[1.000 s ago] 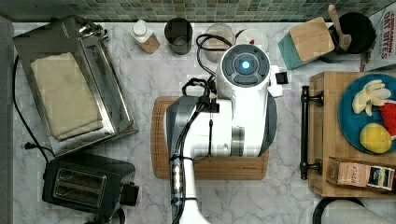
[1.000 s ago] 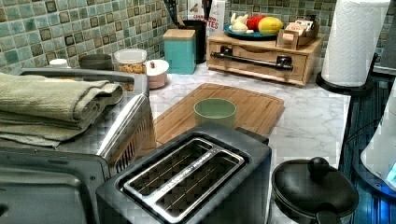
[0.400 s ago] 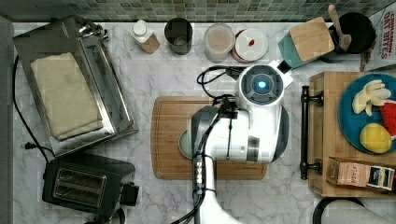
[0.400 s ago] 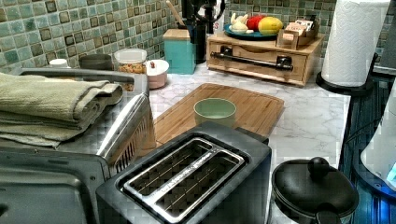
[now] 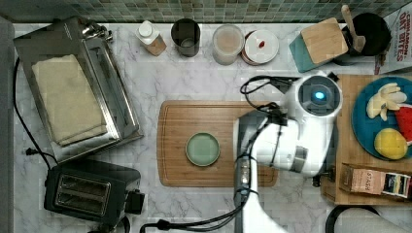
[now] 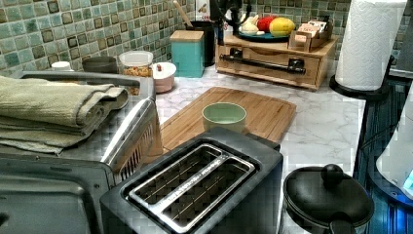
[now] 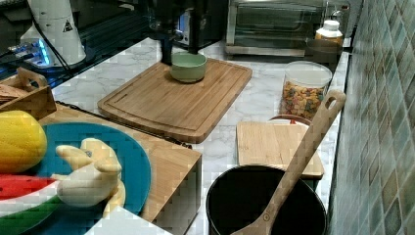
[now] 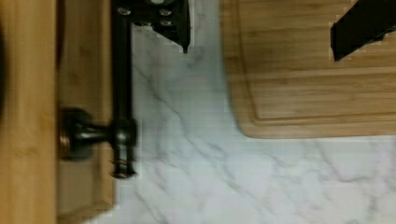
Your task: Open the drawer.
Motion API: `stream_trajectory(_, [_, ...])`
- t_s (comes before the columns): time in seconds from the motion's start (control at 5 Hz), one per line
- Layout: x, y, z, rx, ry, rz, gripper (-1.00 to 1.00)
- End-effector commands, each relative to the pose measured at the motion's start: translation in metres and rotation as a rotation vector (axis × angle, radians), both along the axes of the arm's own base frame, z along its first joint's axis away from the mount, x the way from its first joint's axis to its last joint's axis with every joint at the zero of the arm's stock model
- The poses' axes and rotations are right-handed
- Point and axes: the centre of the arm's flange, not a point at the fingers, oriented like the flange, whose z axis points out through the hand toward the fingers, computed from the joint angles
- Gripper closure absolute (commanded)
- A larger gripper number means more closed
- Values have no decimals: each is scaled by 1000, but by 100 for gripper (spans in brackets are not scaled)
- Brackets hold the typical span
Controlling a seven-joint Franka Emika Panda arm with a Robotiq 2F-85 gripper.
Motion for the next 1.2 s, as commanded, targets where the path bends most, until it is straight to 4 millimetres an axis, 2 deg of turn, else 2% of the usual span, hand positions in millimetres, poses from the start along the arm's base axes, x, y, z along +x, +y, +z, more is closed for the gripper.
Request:
stream_trajectory(0.2, [-14,-43,3,-78,-126,-10,-100])
stream_trajectory(0.4, [-18,-53,-16,-69,-118,-6,-100])
stream_trajectory(0.6, [-11,-70,-24,-126,-48,-16,-100])
stream_trajectory(0.8, [-16,-101,-39,-67,-43,-4,-100])
stream_trajectory(1.0, [-27,-96,-64,-37,-68,-45,-100])
stream_trajectory(1.2, [-32,-91,-76,-83,-33,-86,-100])
